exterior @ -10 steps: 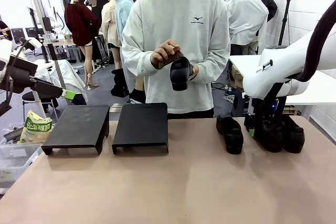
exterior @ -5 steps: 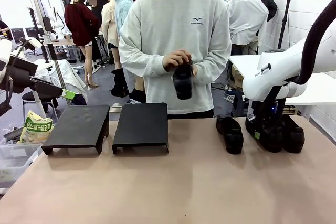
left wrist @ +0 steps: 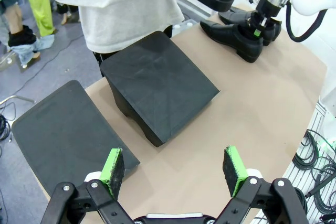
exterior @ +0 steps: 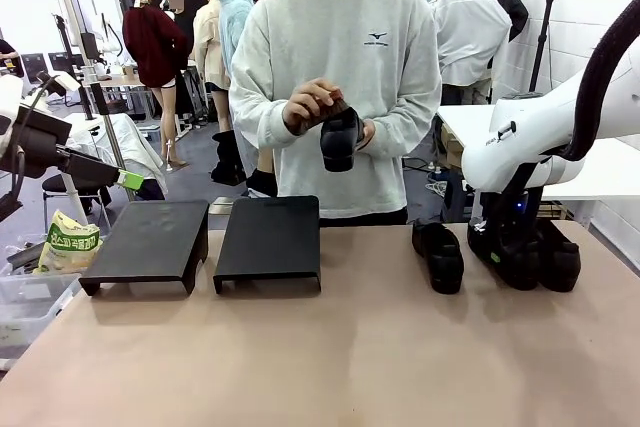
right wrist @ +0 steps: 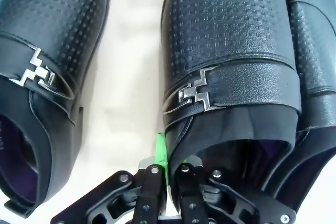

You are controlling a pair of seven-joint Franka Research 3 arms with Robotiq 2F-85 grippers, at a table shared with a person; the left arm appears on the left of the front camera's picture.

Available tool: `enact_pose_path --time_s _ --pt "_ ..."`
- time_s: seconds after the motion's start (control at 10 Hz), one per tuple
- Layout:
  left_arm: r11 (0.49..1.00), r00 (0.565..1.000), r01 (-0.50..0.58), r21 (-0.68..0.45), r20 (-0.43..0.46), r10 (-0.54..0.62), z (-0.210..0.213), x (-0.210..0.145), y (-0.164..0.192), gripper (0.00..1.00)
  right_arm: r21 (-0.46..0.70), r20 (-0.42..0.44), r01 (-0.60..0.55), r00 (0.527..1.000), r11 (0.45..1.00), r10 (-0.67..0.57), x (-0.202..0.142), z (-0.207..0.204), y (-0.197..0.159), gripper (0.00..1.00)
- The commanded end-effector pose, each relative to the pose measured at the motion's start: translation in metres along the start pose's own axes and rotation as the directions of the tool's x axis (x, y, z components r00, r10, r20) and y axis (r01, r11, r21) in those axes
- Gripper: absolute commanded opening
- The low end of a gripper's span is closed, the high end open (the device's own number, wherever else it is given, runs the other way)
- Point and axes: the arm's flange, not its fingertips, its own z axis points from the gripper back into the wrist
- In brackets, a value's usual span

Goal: Organize the shoes by placing them on the stand.
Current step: Pick up one Shoe and place it in the middle of the table.

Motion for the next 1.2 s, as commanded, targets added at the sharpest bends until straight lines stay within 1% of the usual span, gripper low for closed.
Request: enact_pose_path --time_s 0.0,0.1,0.2,0.4,0.5,0.6,0.8,0.9,1.0,1.1 --pt "1.0 1.0 -0.006 -0.012 0.008 0.006 0.0 -0.001 0.001 0.98 -0.057 0.009 0.076 0.997 0.996 -0.075 0.0 0.013 -0.001 0.0" --pt "1.0 1.0 -0.006 -0.012 0.008 0.006 0.0 -0.001 0.001 0.98 -0.047 0.053 0.125 0.991 0.991 -0.122 -0.009 0.034 0.003 0.0" --pt "1.0 1.0 -0.006 -0.012 0.008 0.006 0.0 -0.001 0.001 0.98 -0.037 0.087 0.171 0.982 0.985 -0.167 -0.025 0.066 0.01 0.0" --pt "1.0 1.0 -0.006 -0.012 0.008 0.006 0.0 -0.001 0.001 0.98 -0.022 0.138 0.18 0.975 0.983 -0.176 -0.056 0.117 0.028 0.0" --pt "1.0 1.0 -0.006 -0.012 0.008 0.006 0.0 -0.001 0.001 0.98 -0.027 0.149 0.185 0.972 0.982 -0.179 -0.074 0.136 0.038 0.0" --pt "1.0 1.0 -0.006 -0.012 0.008 0.006 0.0 -0.001 0.001 0.98 -0.045 0.141 0.201 0.971 0.979 -0.193 -0.099 0.15 0.057 0.0" --pt "1.0 1.0 -0.006 -0.012 0.008 0.006 0.0 -0.001 0.001 0.98 -0.068 0.173 0.168 0.973 0.983 -0.155 -0.135 0.168 0.085 0.0" --pt "1.0 1.0 -0.006 -0.012 0.008 0.006 0.0 -0.001 0.001 0.98 -0.064 0.215 0.138 0.969 0.988 -0.121 -0.152 0.178 0.098 0.0" --pt "1.0 1.0 -0.006 -0.012 0.008 0.006 0.0 -0.001 0.001 0.98 -0.079 0.259 0.136 0.96 0.987 -0.112 -0.16 0.188 0.101 0.0" --pt "1.0 1.0 -0.006 -0.012 0.008 0.006 0.0 -0.001 0.001 0.98 -0.054 0.171 0.138 0.977 0.989 -0.127 -0.138 0.174 0.09 0.0"
